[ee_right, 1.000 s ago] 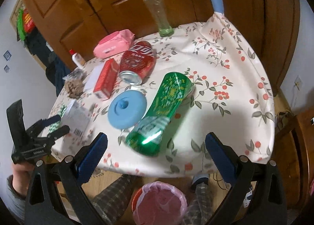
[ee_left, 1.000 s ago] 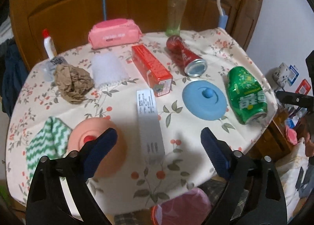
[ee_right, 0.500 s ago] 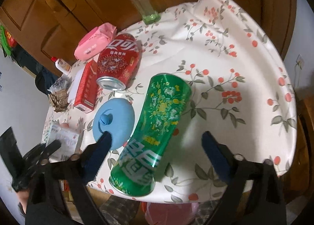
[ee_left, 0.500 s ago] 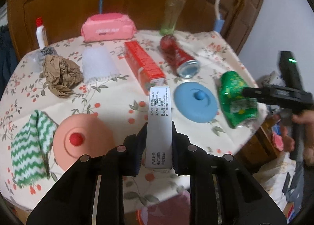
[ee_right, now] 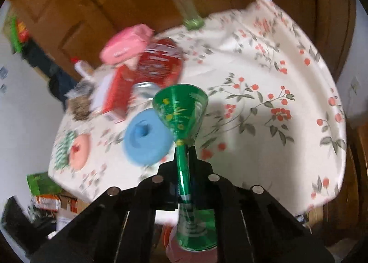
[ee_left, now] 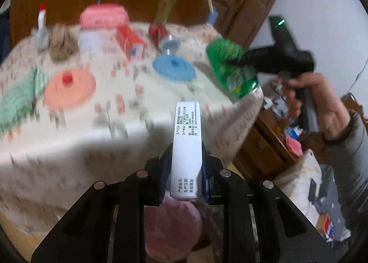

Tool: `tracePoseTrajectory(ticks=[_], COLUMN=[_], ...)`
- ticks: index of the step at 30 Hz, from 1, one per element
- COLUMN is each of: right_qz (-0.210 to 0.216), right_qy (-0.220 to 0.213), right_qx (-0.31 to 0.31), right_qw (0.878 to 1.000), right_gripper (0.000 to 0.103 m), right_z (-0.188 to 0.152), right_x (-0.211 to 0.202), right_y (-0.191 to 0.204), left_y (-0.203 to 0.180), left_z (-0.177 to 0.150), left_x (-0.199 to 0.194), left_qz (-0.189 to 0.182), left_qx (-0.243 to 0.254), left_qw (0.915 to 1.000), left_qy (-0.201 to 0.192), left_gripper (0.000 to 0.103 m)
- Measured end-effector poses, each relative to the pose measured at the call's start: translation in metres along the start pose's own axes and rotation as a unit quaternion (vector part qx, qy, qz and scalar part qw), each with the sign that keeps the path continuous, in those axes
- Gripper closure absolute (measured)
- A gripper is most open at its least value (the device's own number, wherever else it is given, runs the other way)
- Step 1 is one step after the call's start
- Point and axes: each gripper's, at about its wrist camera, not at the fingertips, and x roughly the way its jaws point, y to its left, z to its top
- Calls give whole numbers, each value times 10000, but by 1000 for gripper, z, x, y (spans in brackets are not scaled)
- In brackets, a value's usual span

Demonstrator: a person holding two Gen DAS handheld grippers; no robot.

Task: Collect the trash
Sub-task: 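Carry receipt and green can to the bin and open both tools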

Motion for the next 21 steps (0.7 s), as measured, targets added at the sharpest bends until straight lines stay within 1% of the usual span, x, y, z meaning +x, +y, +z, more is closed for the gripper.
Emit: tracePoseTrajectory(ticks=[2,4,5,7,8,10,12,13,14,16,20,21], right_qz=[221,294,326,355,374,384,263,228,218,83,-128,-167], right_qy=[-102,-154,-130,-58,91,347,672,841,1000,1340,1873,1954], right_qx=[-219,-422,-580,-748,-791,-765,-697,-582,-447,-242,85,120], right_qw=[9995,9986,9977,9965,9961,9957,9950,9945,9937,9907,9822,9805], right_gripper=[96,96,96,96,96,96,96,96,96,96,96,96], right_z=[-25,-49,-69,-99,-121,-151,-183,-196,-208,-238,-285,-291], right_x=[-18,-30,-35,-35,-30,-15,9,22,36,68,119,129], right_y=[14,26,35,44,45,45,37,30,23,8,-14,-16], left_y=[2,6,9,15,18,23,28,31,36,39,47,49], left_z=[-24,-46,-58,-80,-93,-118,-137,-147,-161,-179,-209,-215], left_x=[5,13,21,39,50,74,93,104,120,140,174,180], left_qz=[57,80,72,38,41,84,139,125,136,186,310,328], left_qx=[-44,-136,-216,-390,-493,-617,-712,-790,-891,-933,-1024,-1064], left_qw=[9999,9995,9990,9971,9954,9917,9880,9853,9808,9756,9655,9633], left_qy=[118,273,388,657,818,1128,1365,1510,1728,1977,2373,2440], left_gripper=[80,80,80,80,80,80,80,80,80,80,80,80])
